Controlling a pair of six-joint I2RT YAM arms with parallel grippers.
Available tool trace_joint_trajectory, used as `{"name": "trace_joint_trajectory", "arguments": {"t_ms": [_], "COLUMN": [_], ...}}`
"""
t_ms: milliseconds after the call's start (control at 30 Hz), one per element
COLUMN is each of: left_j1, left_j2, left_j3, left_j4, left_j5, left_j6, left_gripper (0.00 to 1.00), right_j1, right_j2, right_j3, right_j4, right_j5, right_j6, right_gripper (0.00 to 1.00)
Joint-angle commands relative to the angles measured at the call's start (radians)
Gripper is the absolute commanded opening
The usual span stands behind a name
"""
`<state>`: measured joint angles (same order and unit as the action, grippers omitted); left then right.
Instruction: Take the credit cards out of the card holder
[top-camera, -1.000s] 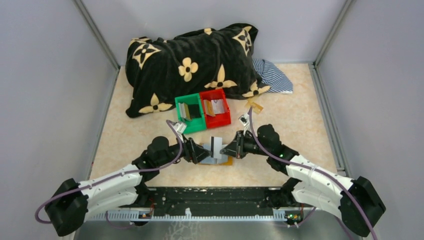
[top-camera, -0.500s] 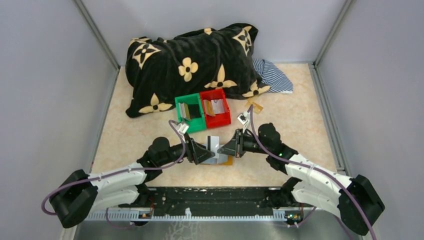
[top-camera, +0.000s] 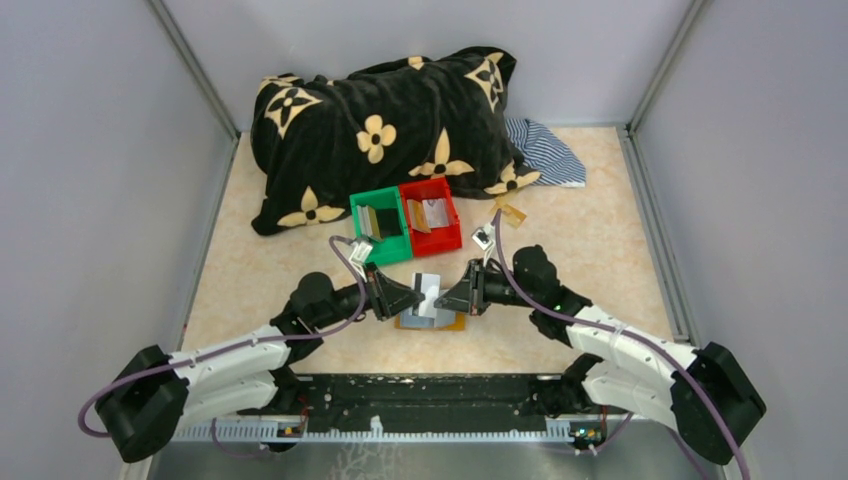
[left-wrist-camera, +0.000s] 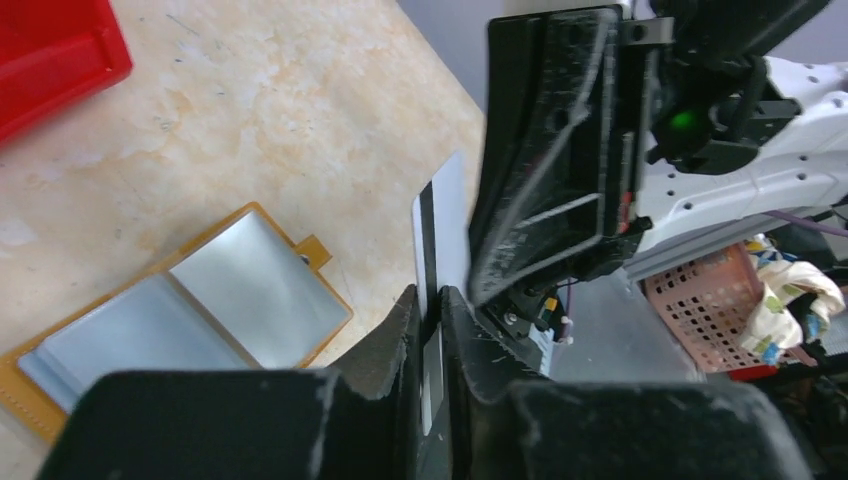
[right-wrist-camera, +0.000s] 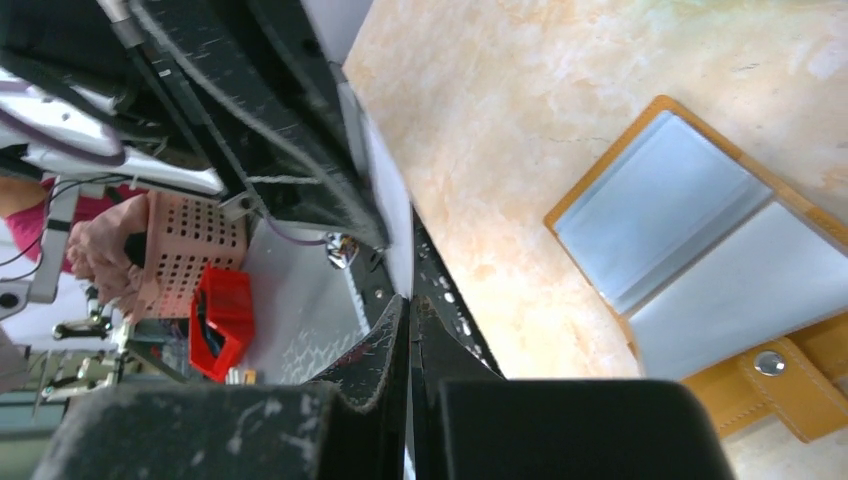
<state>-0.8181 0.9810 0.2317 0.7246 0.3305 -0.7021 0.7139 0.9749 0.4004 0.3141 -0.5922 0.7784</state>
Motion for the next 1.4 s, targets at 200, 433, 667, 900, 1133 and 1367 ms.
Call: {"name": "trace_joint_trajectory", "arguments": {"t_ms": [200,433,667,900,1133,1367], "left_j1": [0.002,0.073,0.181,0.213,0.221,0.227], "left_j2": [0.008,0.169,0.388,0.637,0.809,0.923], "left_j3": [0.051,0.315,0.498,0.730,0.897,1.001], "left_j4": [-0.050,-0.350,-0.353,-0.424,-0.454,-0.544], "left_j5": [-0.014,-0.119,-0.168,-0.222,-0.289,-0.369], "left_j6": [0.014,0.064,0.022,0.030,-0.004,-0.015], "left_gripper": [0.00,0.00,0.00,0.00,0.00,0.00], "right_j1": [-0.003,-0.006,-0.062,-0.099,-0.129,-0.144], "right_j2": [0.031,-0.068,-0.118,-0.113,-0.114,-0.122], "right_j3": [0.006,0.028,0.004,-0.029,-0.054,-0.073], "right_j4": [0.102,-0.071,-0.149,-0.121,-0.107,-0.109], "right_j5": [0.003,0.166,0.193,0.157,0.136,0.134], "right_j6": [0.000,-0.117,-0.145,-0.151,-0.149,-0.155], "right_gripper": [0.00,0.15,0.15,0.15,0.15,0.15]}}
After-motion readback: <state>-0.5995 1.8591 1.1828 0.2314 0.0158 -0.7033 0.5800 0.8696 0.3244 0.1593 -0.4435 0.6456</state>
